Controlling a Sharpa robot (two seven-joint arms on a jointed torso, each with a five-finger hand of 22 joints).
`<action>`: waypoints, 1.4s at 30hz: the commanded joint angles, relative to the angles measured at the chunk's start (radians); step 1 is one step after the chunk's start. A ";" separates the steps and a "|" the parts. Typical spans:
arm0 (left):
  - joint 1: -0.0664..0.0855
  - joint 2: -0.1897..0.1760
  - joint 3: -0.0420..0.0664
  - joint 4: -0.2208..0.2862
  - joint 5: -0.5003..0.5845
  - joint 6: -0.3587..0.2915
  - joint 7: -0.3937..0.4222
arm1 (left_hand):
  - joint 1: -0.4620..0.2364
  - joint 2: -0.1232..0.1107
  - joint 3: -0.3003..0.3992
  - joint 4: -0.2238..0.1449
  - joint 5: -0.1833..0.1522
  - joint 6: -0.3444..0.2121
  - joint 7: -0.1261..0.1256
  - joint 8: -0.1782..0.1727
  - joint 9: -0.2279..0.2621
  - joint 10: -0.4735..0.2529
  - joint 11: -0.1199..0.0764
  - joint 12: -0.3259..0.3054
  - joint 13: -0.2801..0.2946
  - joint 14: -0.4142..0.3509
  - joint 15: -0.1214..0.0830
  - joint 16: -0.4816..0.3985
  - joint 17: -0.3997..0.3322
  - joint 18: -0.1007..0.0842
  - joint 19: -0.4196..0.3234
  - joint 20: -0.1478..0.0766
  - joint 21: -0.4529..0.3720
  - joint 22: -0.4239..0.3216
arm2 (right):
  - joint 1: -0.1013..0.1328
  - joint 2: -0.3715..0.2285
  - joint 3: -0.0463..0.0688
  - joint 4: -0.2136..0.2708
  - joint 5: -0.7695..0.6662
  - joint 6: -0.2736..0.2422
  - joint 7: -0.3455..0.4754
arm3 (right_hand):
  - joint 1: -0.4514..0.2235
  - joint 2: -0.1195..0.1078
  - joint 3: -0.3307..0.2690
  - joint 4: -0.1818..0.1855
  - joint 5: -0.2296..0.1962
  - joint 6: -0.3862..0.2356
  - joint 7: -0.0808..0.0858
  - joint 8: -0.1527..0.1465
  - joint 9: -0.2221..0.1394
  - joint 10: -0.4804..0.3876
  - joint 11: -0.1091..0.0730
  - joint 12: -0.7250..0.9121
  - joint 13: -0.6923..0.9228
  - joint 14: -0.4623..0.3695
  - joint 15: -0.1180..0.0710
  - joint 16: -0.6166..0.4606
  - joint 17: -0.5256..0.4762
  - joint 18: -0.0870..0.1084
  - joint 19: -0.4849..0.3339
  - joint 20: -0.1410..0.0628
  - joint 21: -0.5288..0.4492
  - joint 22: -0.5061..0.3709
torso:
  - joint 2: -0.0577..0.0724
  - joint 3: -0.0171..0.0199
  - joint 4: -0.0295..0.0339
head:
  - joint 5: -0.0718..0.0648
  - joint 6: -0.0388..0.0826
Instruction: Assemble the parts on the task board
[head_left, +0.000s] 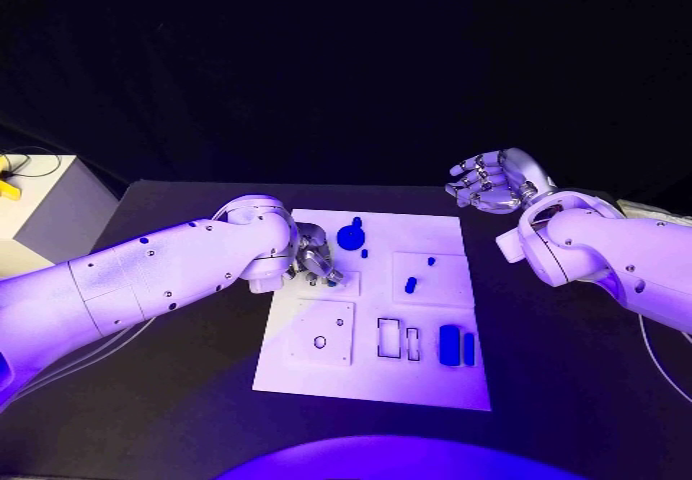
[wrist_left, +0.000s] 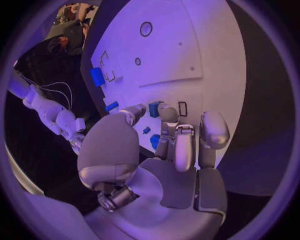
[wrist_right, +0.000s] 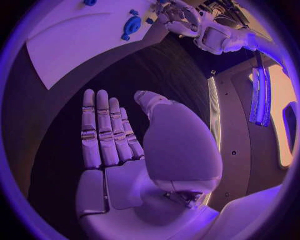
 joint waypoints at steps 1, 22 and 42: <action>-0.005 -0.003 -0.003 0.005 0.000 0.014 0.002 | 0.008 0.000 -0.011 0.002 -0.008 0.002 0.007 -0.003 0.000 -0.005 0.002 0.002 0.000 0.074 -0.004 -0.001 0.185 -0.015 0.005 -0.002 -0.006 0.000 | -0.001 -0.001 0.000 0.002 -0.002 0.011 0.004 | -0.010 -0.002 -0.003 -0.002 0.003 -0.006 0.014 0.005 -0.002 0.002 0.005 -0.005 -0.001 0.005 0.000 -0.003 -0.001 0.012 0.006 0.003 -0.006 -0.001 | 0.001 0.0002 -0.0003 | -0.001 0.001; -0.006 -0.032 0.040 0.041 -0.024 0.013 -0.002 | -0.016 0.041 -0.107 0.003 -0.136 0.000 0.007 -0.010 0.003 -0.010 0.003 0.002 -0.003 0.071 -0.002 -0.005 0.180 -0.013 0.001 0.001 -0.011 -0.006 | -0.003 -0.003 0.000 0.002 0.000 0.005 0.005 | -0.018 -0.001 -0.009 0.001 -0.002 -0.010 0.016 0.005 -0.003 -0.002 0.007 -0.005 -0.010 0.004 0.002 -0.014 -0.005 0.012 0.005 0.005 -0.012 -0.013 | 0.000 0.0005 -0.0001 | -0.008 0.003; -0.005 -0.052 0.144 0.052 -0.040 0.052 -0.009 | 0.031 0.065 -0.109 0.001 -0.131 -0.011 0.011 -0.016 0.004 -0.030 0.006 -0.012 -0.025 0.063 0.000 -0.014 0.162 -0.009 -0.013 0.002 -0.023 -0.030 | -0.004 -0.003 0.000 0.000 0.003 0.009 0.005 | -0.019 0.000 -0.010 0.001 -0.002 -0.011 0.016 0.005 -0.003 -0.004 0.007 -0.005 -0.012 0.003 0.003 -0.017 -0.007 0.012 0.004 0.006 -0.014 -0.017 | 0.000 0.0019 -0.0004 | -0.005 0.022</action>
